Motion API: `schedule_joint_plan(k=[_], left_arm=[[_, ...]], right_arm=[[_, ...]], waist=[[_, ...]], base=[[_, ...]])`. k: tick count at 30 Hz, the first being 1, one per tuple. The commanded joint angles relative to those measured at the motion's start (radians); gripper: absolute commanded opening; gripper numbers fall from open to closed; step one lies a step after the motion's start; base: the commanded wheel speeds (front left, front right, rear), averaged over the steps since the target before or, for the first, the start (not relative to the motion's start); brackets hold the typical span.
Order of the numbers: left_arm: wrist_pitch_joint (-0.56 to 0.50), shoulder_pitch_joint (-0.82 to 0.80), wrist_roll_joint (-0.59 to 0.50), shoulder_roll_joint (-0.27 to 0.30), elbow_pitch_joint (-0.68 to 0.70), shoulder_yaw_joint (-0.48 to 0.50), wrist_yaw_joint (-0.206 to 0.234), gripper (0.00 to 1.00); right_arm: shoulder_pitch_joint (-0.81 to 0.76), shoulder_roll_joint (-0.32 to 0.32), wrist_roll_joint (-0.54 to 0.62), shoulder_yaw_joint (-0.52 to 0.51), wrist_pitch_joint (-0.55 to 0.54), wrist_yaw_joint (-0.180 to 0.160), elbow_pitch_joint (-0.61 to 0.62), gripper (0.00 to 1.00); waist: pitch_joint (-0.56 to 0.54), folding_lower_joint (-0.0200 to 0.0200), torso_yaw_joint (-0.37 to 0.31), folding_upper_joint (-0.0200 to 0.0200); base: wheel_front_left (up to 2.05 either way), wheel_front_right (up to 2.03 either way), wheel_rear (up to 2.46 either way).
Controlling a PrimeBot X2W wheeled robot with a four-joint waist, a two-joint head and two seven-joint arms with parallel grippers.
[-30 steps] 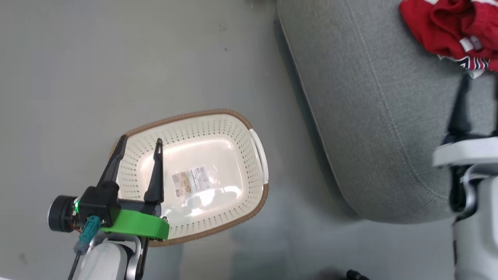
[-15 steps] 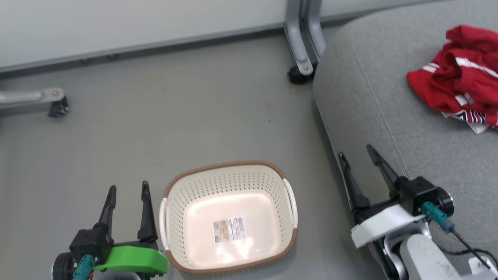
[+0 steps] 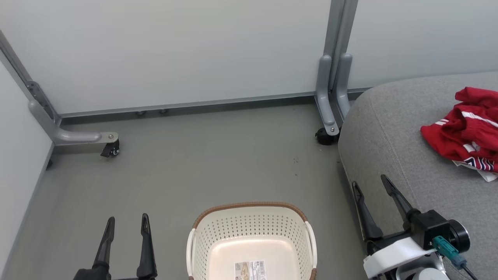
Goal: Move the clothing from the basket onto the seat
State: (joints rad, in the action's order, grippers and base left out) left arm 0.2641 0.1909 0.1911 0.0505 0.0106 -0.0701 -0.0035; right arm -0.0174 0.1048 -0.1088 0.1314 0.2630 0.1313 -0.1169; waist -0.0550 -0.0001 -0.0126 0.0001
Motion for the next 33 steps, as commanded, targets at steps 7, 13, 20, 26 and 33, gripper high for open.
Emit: schedule_joint_plan(k=[7, 13, 20, 26, 33], left_arm=[[0.0, 0.034, -0.033, 0.001, -0.029, -0.016, 0.007, 1.0], [0.0, 0.032, -0.038, 0.0, -0.043, -0.019, 0.009, 1.0], [0.0, 0.027, -0.025, 0.0, -0.047, -0.025, 0.011, 1.0], [0.0, 0.027, -0.023, -0.001, -0.071, -0.028, 0.011, 0.0], [-0.023, 0.005, 0.093, 0.003, -0.094, -0.019, 0.002, 0.0]], right_arm=[[-0.064, -0.025, 0.017, -0.034, 0.003, -0.001, 0.011, 1.0], [-0.08, -0.039, 0.023, -0.04, 0.003, -0.001, 0.005, 1.0], [-0.086, -0.044, 0.027, -0.042, 0.003, -0.001, 0.002, 1.0], [-0.084, -0.047, 0.021, -0.041, 0.0, 0.0, -0.015, 0.0], [-0.077, -0.045, -0.1, -0.048, -0.023, 0.0, -0.032, 0.0]], waist=[[-0.044, 0.0001, 0.036, -0.0001], [-0.048, 0.0001, 0.038, -0.0001], [-0.048, 0.0001, 0.036, -0.0001], [-0.05, 0.0001, 0.038, -0.0001], [-0.045, 0.0001, 0.037, -0.0001]], base=[[0.0, 0.0, 0.0], [0.0, 0.0, 0.0], [0.0, 0.0, 0.0], [0.0, 0.0, 0.0], [0.0, 0.0, 0.0]])
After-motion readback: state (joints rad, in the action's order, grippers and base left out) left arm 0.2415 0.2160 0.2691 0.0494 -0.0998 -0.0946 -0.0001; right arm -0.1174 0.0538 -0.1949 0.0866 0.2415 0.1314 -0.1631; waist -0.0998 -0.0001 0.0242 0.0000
